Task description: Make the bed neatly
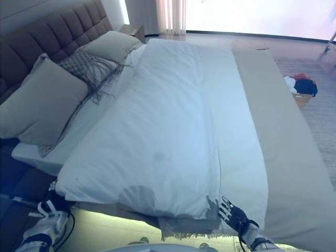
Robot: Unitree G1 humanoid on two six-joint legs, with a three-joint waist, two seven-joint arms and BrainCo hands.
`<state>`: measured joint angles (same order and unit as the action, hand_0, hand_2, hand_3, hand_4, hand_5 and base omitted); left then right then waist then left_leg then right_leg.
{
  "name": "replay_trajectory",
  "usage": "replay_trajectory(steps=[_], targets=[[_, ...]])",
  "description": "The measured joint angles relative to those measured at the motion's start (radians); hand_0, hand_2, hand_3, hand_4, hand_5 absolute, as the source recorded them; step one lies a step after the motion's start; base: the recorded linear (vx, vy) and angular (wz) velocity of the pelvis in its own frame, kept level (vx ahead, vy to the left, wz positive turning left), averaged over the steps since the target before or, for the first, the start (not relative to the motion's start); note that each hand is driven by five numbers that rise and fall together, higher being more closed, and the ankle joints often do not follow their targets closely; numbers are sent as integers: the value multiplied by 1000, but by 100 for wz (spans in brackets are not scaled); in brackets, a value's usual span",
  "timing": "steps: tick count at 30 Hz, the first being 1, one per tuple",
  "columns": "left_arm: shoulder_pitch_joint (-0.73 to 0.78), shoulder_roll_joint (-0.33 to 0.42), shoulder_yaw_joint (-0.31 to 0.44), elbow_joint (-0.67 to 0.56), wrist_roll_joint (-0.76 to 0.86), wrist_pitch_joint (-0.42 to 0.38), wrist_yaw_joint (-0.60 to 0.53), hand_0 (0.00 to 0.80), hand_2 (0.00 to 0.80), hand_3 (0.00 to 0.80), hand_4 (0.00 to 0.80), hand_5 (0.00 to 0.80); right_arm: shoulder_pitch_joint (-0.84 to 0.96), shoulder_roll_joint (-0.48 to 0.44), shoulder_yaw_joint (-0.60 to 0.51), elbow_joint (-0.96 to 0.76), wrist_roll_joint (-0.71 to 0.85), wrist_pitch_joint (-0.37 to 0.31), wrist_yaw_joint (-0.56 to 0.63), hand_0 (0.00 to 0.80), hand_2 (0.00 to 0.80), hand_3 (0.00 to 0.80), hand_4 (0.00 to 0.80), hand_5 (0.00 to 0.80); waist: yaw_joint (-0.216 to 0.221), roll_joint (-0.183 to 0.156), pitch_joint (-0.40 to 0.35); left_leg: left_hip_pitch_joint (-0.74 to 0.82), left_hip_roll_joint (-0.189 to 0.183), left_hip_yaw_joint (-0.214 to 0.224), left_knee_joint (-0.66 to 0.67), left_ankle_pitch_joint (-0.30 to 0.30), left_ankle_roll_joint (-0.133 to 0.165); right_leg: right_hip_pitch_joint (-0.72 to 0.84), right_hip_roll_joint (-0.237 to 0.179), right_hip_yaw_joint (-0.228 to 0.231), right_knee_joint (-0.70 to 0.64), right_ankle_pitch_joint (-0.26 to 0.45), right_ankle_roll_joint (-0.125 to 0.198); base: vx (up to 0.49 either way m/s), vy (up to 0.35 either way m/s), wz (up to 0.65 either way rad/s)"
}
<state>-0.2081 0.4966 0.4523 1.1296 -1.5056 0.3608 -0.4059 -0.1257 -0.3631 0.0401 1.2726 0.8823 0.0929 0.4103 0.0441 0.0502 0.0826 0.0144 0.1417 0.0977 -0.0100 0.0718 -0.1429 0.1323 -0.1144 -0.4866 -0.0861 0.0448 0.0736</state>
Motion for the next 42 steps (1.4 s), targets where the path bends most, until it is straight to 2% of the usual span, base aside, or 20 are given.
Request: replay_trajectory(steps=[1, 3, 4, 6, 9, 13, 15, 16, 17, 18, 19, 20, 21, 27, 30, 33, 35, 37, 40, 42], targets=[[-20, 1, 0, 0, 0, -1, 3, 800, 800, 800, 800, 800, -6, -9, -19, 11, 16, 0, 1, 0, 0, 0, 0, 0, -7, 1, 1, -31, -2, 7, 27, 11, -3, -10, 3, -6, 3, -5, -5, -335, 289, 46], [-35, 14, 0, 5, -6, -2, 4, 800, 800, 800, 800, 800, -43, -26, -60, 38, 43, 4, -3, 0, 0, 0, 0, 0, -8, -36, 28, -47, -29, -62, 49, 90, -65, -29, -51, -1, 6, 9, -20, -216, 391, -28], [-21, 24, 1, 8, -17, -4, 4, 800, 800, 800, 800, 800, -65, -42, -64, 34, 50, 4, -5, 0, 0, 0, 0, 0, -7, -46, 68, -38, -48, -76, 117, 74, -60, -20, -82, 5, 9, 18, -20, -160, 408, -89], [34, 29, 2, 14, -59, -22, 4, 800, 800, 800, 800, 800, -64, -83, -79, 19, 53, -1, -3, 0, 0, 0, 0, 0, -36, -6, 85, 28, -49, -62, 89, 45, -60, -12, -79, 14, 11, 25, -16, -181, 305, -76], [13, 45, 2, 26, -82, -33, 22, 800, 800, 800, 800, 800, 6, -120, -119, 33, 53, -7, -17, 0, 0, 0, 0, 0, -60, 27, 87, 44, -46, 9, 30, 13, -19, -35, -83, 18, 46, 16, 1, -182, 259, -4], [-1, 103, 2, 78, -82, -19, 45, 800, 800, 800, 800, 800, 53, -115, -139, 36, 53, 0, -20, 0, 0, 0, 0, 0, -72, 36, 93, 97, -56, 1, -80, -32, 45, -49, -83, 15, 87, 13, 37, -246, 207, 11], [-2, 109, 2, 86, -82, -19, 54, 800, 800, 800, 800, 800, 44, -95, -105, 22, 54, 3, -5, 0, 0, 0, 0, 0, -76, 22, 97, 96, -63, -19, -78, -33, 61, -93, -111, 26, 203, 1, 44, -232, 33, 20], [-3, 109, 2, 84, -82, -19, 54, 800, 800, 800, 800, 800, 43, -79, -89, 10, 55, 3, 2, 0, 0, 0, 0, 0, -81, 18, 96, 96, -55, -42, -77, -33, 62, -114, -92, 73, 272, -61, 64, -198, -66, 29], [-5, 112, 2, 78, -84, -20, 54, 800, 800, 800, 800, 800, 42, -56, -65, -7, 55, 4, 16, 0, 0, 0, 0, 0, -80, 8, 96, 94, -44, -66, -75, -31, 60, -125, -31, 133, 340, -125, 66, -178, -78, 30], [-1, 114, 2, 68, -90, -23, 54, 800, 800, 800, 800, 800, 35, -37, -58, -22, 55, 4, 28, 0, 0, 0, 0, 0, -77, -9, 96, 86, -38, -95, -75, -29, 55, -119, 31, 173, 344, -177, 37, -161, -70, 27], [-2, 114, 2, 61, -91, -25, 54, 800, 800, 800, 800, 800, 23, -25, -58, -29, 56, 1, 36, 0, 0, 0, 0, 0, -71, -33, 95, 67, -57, -99, -62, -26, 52, -86, 64, 168, 263, -201, -7, -138, -52, 10], [-3, 104, 2, 56, -91, -24, 58, 800, 800, 800, 800, 800, -1, -25, -60, -28, 57, 0, 38, 0, 0, 0, 0, 0, -61, -36, 99, 47, -69, -94, -52, -24, 49, -58, 79, 159, 168, -156, -82, -146, -11, 5], [-7, 102, 2, 54, -90, -24, 68, 800, 800, 800, 800, 800, -26, -20, -57, -28, 58, 1, 39, 0, 0, 0, 0, 0, -54, -41, 98, 20, -68, -84, -27, -23, 47, -42, 91, 151, 105, -121, -90, -182, 25, 5], [-38, 91, 2, 23, -89, -29, 100, 800, 800, 800, 800, 800, -86, -59, -72, -51, 56, 12, 39, 0, 0, 0, 0, 0, -31, -51, 103, -46, -74, 31, 63, -8, 33, 0, 97, 123, 1, -73, -107, -221, 135, 12], [-33, 61, 2, -5, -91, -70, 98, 800, 800, 800, 800, 800, -83, -90, -109, -49, 62, 16, 36, 0, 0, 0, 0, 0, -31, -65, 106, -44, -80, 23, 70, 26, 20, 4, 70, 120, 3, -80, -118, -122, 322, -1], [-2, 59, 2, -4, -99, -92, 94, 800, 800, 800, 800, 800, -68, -97, -123, -48, 73, 24, 22, 0, 0, 0, 0, 0, -36, -68, 119, -14, -61, 29, 71, 15, 6, 24, 60, 122, 4, -82, -117, -68, 295, -40], [6, 44, 2, -3, -99, -107, 85, 800, 800, 800, 800, 800, -16, -103, -143, -42, 73, 24, 15, 0, 0, 0, 0, 0, -53, -56, 122, 10, -53, 7, 31, 42, 34, 37, 66, 122, 14, -91, -103, -122, 178, -12], [-4, 22, 2, -5, -99, -125, 76, 800, 800, 800, 800, 800, 29, -100, -149, -30, 73, 25, 7, 0, 0, 0, 0, 0, -58, -50, 124, 8, -49, 6, 25, 15, 14, 28, 70, 121, 39, -103, -88, -122, 147, 10], [-5, -6, -5, -6, -92, -126, 74, 800, 800, 800, 800, 800, 51, -89, -150, -12, 72, 30, -3, 0, 0, 0, 0, 0, -58, -40, 131, 5, -47, 5, 11, -32, 43, -1, 66, 117, 89, -118, -65, -147, 128, 18], [-6, -20, -45, -11, -80, -126, 74, 800, 800, 800, 800, 800, 43, -70, -147, -16, 72, 30, 1, 0, 0, 0, 0, 0, -56, -53, 132, -10, -62, -3, 24, -38, 60, -28, 36, 120, 150, -143, -48, -267, 147, 25]])
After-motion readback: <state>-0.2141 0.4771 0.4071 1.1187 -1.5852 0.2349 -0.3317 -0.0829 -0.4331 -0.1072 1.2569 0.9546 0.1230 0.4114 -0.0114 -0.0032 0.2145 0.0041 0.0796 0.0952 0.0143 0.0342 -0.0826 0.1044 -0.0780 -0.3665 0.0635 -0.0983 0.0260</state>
